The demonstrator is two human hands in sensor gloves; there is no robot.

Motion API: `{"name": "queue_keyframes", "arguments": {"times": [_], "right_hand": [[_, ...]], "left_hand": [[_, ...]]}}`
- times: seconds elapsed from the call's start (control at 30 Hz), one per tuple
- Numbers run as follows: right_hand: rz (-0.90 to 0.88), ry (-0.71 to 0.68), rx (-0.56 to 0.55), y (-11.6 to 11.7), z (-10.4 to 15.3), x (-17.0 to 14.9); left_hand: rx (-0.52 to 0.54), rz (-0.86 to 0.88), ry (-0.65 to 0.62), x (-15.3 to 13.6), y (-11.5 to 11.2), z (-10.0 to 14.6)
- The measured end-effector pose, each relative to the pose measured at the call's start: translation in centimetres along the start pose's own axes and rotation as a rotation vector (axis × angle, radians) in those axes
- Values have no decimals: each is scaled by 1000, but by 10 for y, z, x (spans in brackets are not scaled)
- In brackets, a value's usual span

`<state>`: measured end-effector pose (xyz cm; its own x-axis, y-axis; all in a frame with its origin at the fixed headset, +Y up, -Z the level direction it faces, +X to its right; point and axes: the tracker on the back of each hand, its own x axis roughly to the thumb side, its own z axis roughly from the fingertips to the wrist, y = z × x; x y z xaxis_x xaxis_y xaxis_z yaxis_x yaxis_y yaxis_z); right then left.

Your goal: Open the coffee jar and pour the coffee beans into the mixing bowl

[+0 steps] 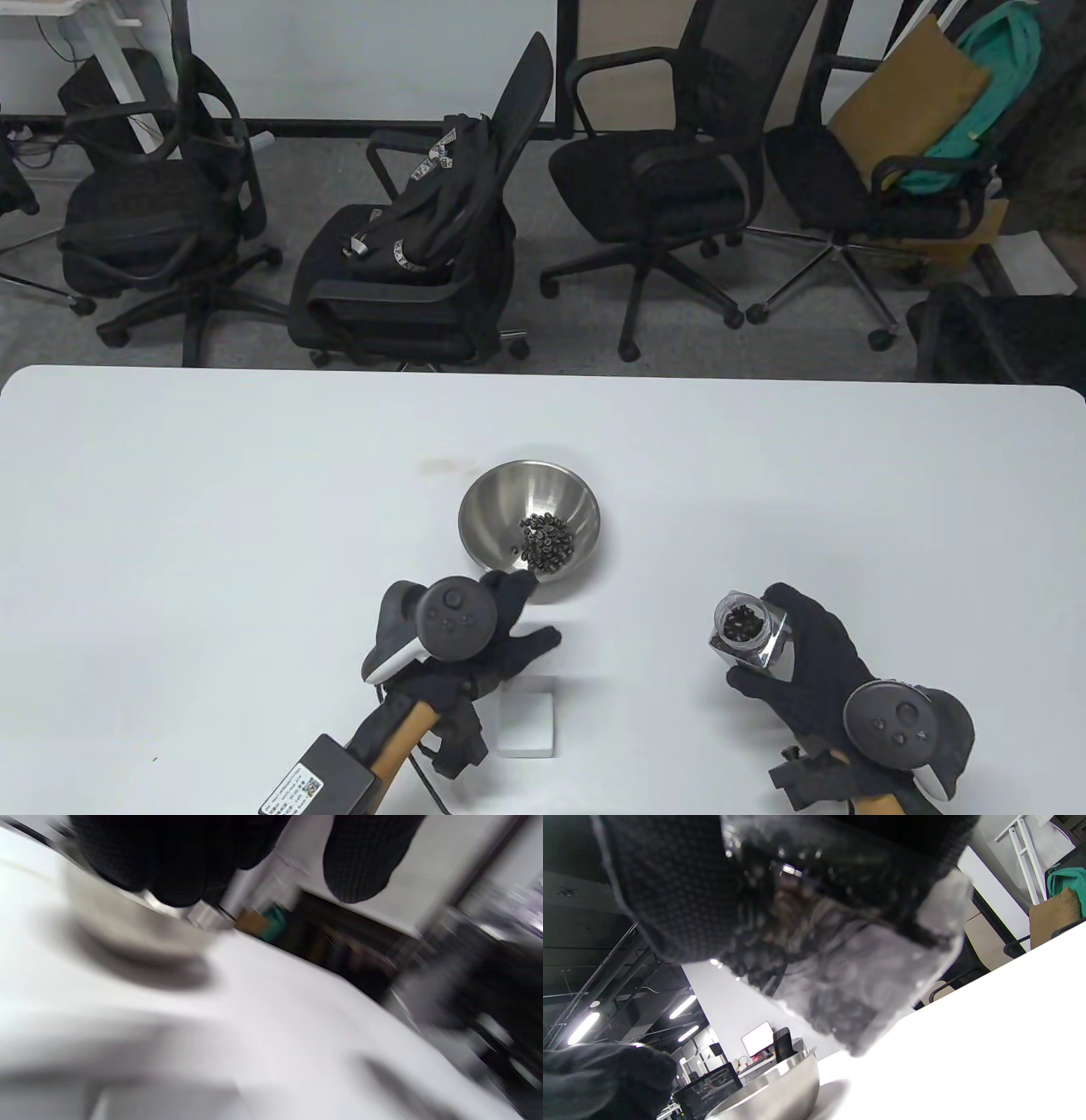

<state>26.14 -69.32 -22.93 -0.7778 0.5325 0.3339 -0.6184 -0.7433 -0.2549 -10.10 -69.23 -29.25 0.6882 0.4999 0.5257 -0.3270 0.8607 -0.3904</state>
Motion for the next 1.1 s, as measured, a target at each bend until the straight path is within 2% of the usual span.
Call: {"name": "queue_keyframes", "arguments": {"times": [0.03,0.1,0.2,0.37,0.53,0.73,0.9,1.1], "right_hand": [[5,-1,1,0,0,0],[12,-2,2,0,0,0],[25,-6,5,1,0,0],[44,-15,11,2,0,1],[69,-31,29,5,-1,3],[84,-39,35,7,-1,4],[95,-44,43,8,-1,5],[102,-49,49,9,-1,6]], "left_hand": [[-97,-27,-6,4,-7,-1],[-191,-129,-13,8,-18,-3],[-304,-244,-12,8,-38,-6],[-449,-326,-4,6,-62,-7],[-461,-411,6,5,-76,-8],[-442,-458,1,7,-82,-10],[-410,-438,-13,6,-80,-11],[-270,-326,-21,7,-63,-11]]}}
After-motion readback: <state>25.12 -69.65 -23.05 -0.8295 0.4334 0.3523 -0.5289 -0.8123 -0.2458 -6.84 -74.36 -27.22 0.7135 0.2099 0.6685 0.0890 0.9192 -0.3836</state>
